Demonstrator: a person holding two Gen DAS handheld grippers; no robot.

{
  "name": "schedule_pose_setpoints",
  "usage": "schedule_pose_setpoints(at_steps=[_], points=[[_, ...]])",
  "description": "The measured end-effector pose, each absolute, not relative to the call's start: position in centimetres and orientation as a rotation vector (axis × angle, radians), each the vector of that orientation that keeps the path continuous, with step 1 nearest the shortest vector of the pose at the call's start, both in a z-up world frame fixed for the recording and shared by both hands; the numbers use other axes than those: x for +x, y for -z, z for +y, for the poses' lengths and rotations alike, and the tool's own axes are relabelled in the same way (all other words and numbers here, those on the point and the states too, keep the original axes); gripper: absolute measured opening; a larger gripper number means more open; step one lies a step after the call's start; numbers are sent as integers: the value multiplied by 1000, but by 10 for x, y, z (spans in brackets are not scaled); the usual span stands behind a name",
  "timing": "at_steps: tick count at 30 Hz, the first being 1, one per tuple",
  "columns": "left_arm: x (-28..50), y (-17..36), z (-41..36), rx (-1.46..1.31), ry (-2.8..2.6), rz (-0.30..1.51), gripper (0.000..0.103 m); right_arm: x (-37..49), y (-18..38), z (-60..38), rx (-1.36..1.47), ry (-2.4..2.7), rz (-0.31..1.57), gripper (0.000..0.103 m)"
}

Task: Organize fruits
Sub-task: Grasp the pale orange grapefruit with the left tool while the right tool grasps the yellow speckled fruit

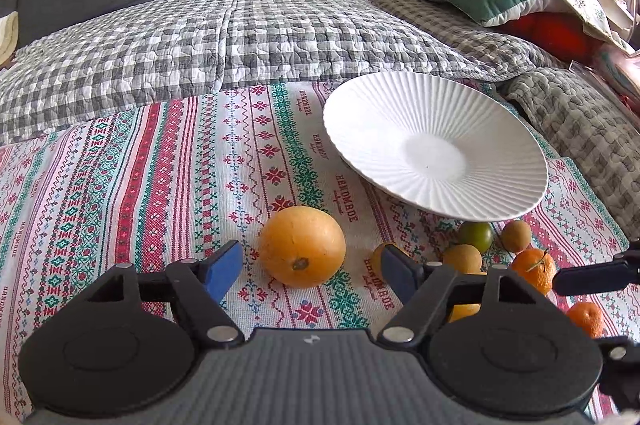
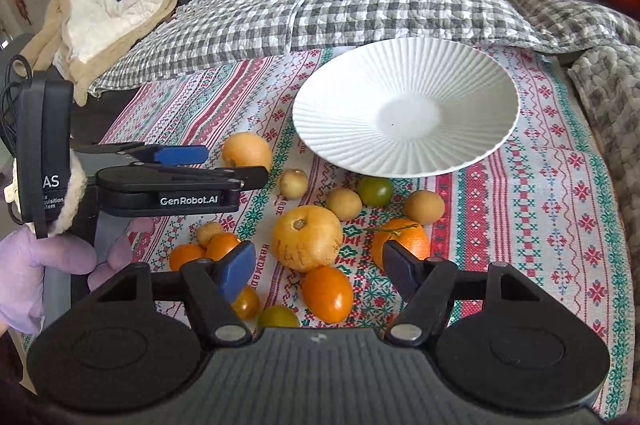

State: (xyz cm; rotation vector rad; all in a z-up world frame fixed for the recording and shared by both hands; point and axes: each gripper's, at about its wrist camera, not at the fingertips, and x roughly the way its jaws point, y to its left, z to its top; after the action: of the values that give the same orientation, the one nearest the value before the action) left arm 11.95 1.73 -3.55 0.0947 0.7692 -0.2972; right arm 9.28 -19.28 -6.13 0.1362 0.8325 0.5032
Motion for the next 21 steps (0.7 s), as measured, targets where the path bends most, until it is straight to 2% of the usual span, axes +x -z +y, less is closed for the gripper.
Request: schedule_pose_setpoints(at_steps=[5, 9, 11, 14, 21], points=[[128, 40, 18, 41, 293, 774, 59, 100, 69, -172, 108, -502, 849, 63], [132, 46, 18, 29, 273, 787, 46, 108, 78, -162, 61, -462, 873, 59], [133, 46, 20, 21, 275, 790, 44, 111, 81, -159, 54, -449, 878, 57], [134, 47, 21, 3, 270, 793, 43, 116, 86, -158, 51, -428, 897, 47], [135, 46, 18, 1, 253, 800, 42, 119, 87, -158, 87, -409, 902, 46]])
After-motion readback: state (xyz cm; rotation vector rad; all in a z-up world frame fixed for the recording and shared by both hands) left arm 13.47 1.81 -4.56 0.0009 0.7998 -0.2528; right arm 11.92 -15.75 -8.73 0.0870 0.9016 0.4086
